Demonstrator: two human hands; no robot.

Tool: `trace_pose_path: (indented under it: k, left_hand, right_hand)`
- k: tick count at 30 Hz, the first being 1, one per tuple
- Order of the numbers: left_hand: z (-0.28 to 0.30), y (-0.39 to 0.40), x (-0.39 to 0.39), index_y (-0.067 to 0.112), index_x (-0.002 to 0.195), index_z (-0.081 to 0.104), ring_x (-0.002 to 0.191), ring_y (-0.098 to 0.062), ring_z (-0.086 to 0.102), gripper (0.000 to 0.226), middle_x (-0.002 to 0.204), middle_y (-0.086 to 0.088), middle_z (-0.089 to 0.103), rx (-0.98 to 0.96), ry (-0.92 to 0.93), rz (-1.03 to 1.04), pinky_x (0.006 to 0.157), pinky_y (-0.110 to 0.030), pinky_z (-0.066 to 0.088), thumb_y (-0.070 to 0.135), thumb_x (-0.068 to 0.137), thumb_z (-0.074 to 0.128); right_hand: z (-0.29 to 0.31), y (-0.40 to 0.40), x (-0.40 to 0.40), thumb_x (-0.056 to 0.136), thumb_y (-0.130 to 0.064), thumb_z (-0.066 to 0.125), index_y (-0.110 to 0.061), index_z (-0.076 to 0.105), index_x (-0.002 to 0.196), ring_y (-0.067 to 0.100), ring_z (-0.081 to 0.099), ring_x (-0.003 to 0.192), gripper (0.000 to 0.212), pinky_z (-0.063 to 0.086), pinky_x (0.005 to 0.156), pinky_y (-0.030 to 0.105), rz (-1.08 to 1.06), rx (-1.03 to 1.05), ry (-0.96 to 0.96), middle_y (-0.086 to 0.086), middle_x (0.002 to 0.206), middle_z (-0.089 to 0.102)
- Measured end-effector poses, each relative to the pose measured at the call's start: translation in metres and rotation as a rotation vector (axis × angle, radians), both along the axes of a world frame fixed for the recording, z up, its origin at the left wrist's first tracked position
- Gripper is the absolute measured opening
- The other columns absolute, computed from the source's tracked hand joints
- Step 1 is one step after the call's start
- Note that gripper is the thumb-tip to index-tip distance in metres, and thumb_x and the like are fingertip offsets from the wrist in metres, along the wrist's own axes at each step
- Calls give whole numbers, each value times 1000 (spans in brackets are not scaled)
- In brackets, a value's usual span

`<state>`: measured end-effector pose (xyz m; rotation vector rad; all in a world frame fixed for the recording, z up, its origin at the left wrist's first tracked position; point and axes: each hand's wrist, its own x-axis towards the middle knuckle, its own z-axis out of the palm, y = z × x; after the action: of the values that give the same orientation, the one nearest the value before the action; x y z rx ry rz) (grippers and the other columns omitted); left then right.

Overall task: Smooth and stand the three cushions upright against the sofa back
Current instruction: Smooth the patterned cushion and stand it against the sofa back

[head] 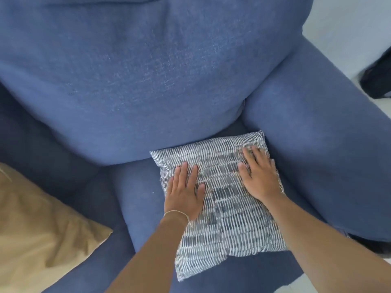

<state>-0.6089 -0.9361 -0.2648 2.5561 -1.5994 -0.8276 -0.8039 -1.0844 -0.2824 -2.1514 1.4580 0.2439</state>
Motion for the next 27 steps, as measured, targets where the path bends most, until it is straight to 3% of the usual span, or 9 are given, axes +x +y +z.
trace_pose_path:
  k: [3,7,11,14,18,20,22,24,27]
  left_hand:
    - [3,-10,8,27,159,12,155,-23,-7,61,168,-3,-4,10,15,71,126,-44,1,44,102,24]
    - [35,-6,-6,14,151,35,154,-30,6,55,165,-13,15,-239,-21,193,125,-46,12,37,101,34]
    - [28,45,-40,16,160,12,154,-16,-10,66,168,0,-6,-189,126,186,126,-43,8,47,103,23]
    - [1,88,-52,21,156,-14,149,-7,-26,69,160,13,-30,-54,173,149,126,-41,6,51,101,16]
    - [-2,81,-47,19,156,-15,149,-5,-25,73,161,12,-30,-82,187,211,126,-35,0,54,100,16]
    - [4,66,-41,17,158,-11,151,-7,-20,75,163,9,-25,-121,210,323,126,-33,0,53,100,20]
    - [6,48,-29,14,158,-9,154,-12,-11,80,166,5,-19,-150,343,530,126,-36,3,55,100,27]
    - [15,24,-10,14,158,-8,154,-24,8,96,168,-10,3,-166,547,795,125,-44,14,68,92,34]
    - [35,-5,17,11,159,8,119,-29,56,101,128,-13,60,-251,684,1138,104,-41,43,71,87,47]
  right_hand:
    - [11,-13,18,104,-49,21,-30,23,161,25,0,159,60,3,127,55,-60,-47,-3,3,173,10]
    - [42,5,16,105,-38,38,-23,37,157,27,7,159,54,7,127,53,-67,-220,-172,7,171,18]
    - [41,54,-27,106,-46,28,-27,37,157,23,9,159,56,12,126,53,-139,-149,-221,2,170,19]
    - [14,95,-72,102,-59,10,-37,14,162,17,6,159,64,19,124,58,-134,11,-128,-5,173,6]
    - [3,84,-71,103,-53,16,-35,20,161,13,12,157,61,13,127,50,-257,55,-199,-8,171,16]
    - [9,68,-58,105,-39,30,-32,33,157,17,26,153,52,21,125,49,-357,75,-259,-5,165,31]
    - [19,49,-45,101,-23,43,-28,46,146,22,43,140,45,36,117,47,-489,95,-344,1,150,48]
    - [34,27,-31,99,-21,47,-26,48,142,22,52,130,44,43,105,44,-604,175,-420,-2,140,54]
    - [56,-13,-10,94,-44,55,-25,54,140,23,58,125,50,44,105,43,-872,448,-567,-3,138,59]
